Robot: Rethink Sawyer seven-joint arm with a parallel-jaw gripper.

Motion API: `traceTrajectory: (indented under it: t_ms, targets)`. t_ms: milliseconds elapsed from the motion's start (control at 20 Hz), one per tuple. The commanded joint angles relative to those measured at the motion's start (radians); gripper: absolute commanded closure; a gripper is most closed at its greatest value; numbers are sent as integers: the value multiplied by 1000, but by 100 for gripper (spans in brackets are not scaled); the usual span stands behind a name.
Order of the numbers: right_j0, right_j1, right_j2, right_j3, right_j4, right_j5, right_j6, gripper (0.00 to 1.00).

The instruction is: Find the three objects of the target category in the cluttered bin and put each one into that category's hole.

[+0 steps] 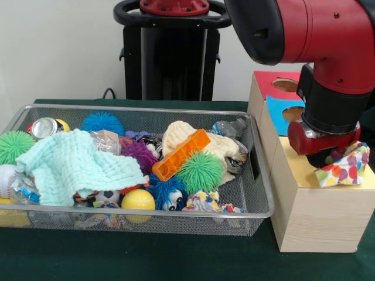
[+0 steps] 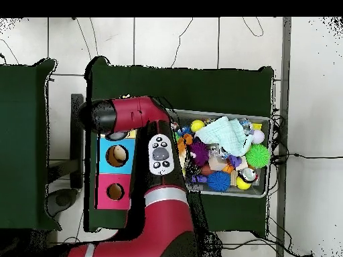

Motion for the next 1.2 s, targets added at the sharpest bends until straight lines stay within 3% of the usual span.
traceTrajectory:
  t_ms: [50,450,650,1200]
  targets:
    - [-41,-45,-54,17,-6,0,177,100]
    - [-37,-86,-52,43,8,14,173,100]
    - [-66,-111,-13,88,32,-99,173,100]
    - [-79,-113,-13,76,37,-106,149,100]
